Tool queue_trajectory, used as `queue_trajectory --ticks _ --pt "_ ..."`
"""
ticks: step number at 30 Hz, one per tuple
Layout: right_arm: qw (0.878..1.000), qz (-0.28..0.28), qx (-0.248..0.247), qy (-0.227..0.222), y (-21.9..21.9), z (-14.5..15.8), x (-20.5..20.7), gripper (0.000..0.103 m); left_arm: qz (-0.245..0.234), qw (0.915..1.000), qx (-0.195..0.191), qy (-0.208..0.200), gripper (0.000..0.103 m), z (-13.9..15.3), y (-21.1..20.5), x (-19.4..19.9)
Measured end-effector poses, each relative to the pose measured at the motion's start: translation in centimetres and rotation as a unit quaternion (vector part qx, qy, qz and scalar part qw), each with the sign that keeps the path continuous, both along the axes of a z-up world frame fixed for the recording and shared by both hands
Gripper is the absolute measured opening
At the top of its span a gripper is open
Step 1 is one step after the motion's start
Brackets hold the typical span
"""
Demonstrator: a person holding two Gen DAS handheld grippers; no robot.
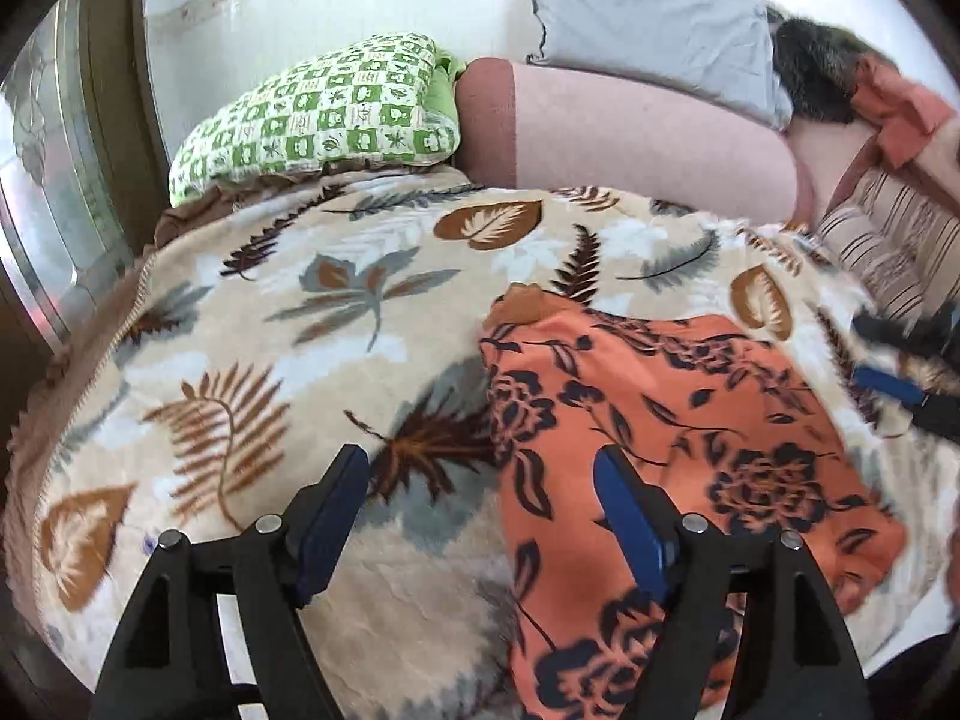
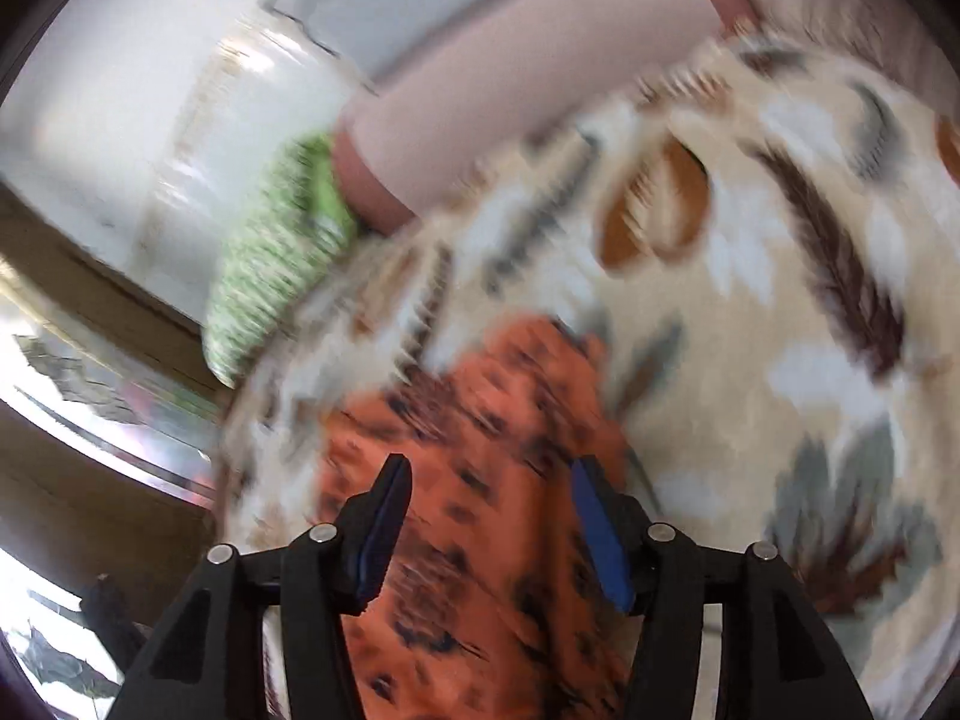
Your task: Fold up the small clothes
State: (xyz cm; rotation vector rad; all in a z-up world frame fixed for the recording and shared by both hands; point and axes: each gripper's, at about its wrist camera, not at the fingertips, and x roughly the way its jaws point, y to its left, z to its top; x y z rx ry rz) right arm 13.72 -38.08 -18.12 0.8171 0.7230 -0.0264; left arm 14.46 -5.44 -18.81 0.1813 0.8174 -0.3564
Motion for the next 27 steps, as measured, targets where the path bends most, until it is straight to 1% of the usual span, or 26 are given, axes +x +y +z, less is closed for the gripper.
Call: queue_trajectory --ticks 1,3,5,6,7,8,9,10,11,12,13,14,16,19,21,23,25,26,27 --pt "1.0 0.012 0.002 -0.01 0.2 0.5 0.7 0.06 0.003 0.9999 0.012 0.0 0.078 -0.4 -0.5 0.1" --pt "0.998 0.04 0.026 -0.029 1.1 0.5 2.5 0.06 0.003 0.9995 0.029 0.007 0.078 -1.5 -1.2 0.8" --pt "0.997 0.054 0.054 -0.016 1.7 -0.9 4.5 0.06 0.003 0.9984 0.056 0.011 0.078 -2.8 -2.1 1.5" --pt "0.996 0.057 0.073 -0.001 2.1 -2.1 6.0 0.06 0.0 0.9968 0.079 0.014 0.079 -3.8 -2.7 1.9" --pt "0.995 0.055 0.083 0.013 2.5 -3.1 7.0 0.059 -0.001 0.9957 0.09 0.019 0.08 -4.4 -3.0 2.0" --pt "0.995 0.043 0.082 0.036 2.3 -4.6 7.2 0.056 -0.003 0.9956 0.09 0.024 0.081 -5.0 -3.0 2.3" --pt "0.995 0.024 0.07 0.067 2.2 -6.0 7.8 0.054 0.0 0.9963 0.081 0.028 0.082 -5.1 -2.7 2.4" --pt "0.993 0.01 0.068 0.091 1.8 -7.5 8.2 0.045 0.001 0.9966 0.076 0.032 0.082 -5.0 -2.5 2.5" --pt "0.992 0.002 0.085 0.095 1.3 -8.4 7.9 0.044 0.001 0.9969 0.07 0.034 0.082 -4.8 -2.3 2.5" --pt "0.991 -0.001 0.104 0.085 0.7 -8.4 7.5 0.044 0.003 0.9974 0.063 0.034 0.082 -4.5 -1.9 2.3" --pt "0.99 0.002 0.115 0.076 0.4 -7.9 6.9 0.045 0.006 0.9977 0.059 0.033 0.082 -4.2 -1.6 2.2" --pt "0.991 0.005 0.115 0.067 0.3 -7.3 6.1 0.045 0.011 0.9979 0.056 0.031 0.082 -3.8 -1.4 1.8" --pt "0.993 0.01 0.099 0.056 0.5 -6.0 4.1 0.045 0.02 0.9981 0.056 0.018 0.082 -2.9 -1.0 0.8" --pt "0.995 0.036 0.092 0.03 1.4 -3.7 0.8 0.046 0.018 0.9972 0.071 -0.015 0.082 -1.9 -0.7 -1.4" --pt "0.996 0.048 0.067 0.011 2.6 -1.9 -1.0 0.046 0.018 0.9961 0.081 -0.028 0.082 -1.7 -0.5 -2.9" --pt "0.998 0.053 0.029 0.003 4.1 -0.9 -3.4 0.046 0.014 0.9961 0.081 -0.03 0.082 -1.7 -0.4 -3.9" --pt "0.998 0.061 0.007 0.014 5.0 -1.0 -4.6 0.048 0.01 0.9962 0.081 -0.03 0.082 -2.0 -0.3 -5.0" --pt "0.997 0.07 -0.006 0.034 5.9 -1.6 -5.0 0.05 0.007 0.996 0.084 -0.028 0.083 -2.3 -0.3 -5.3" --pt "0.995 0.081 -0.012 0.056 6.4 -2.5 -5.2 0.051 0.003 0.9953 0.093 -0.024 0.083 -2.8 -0.4 -5.6"
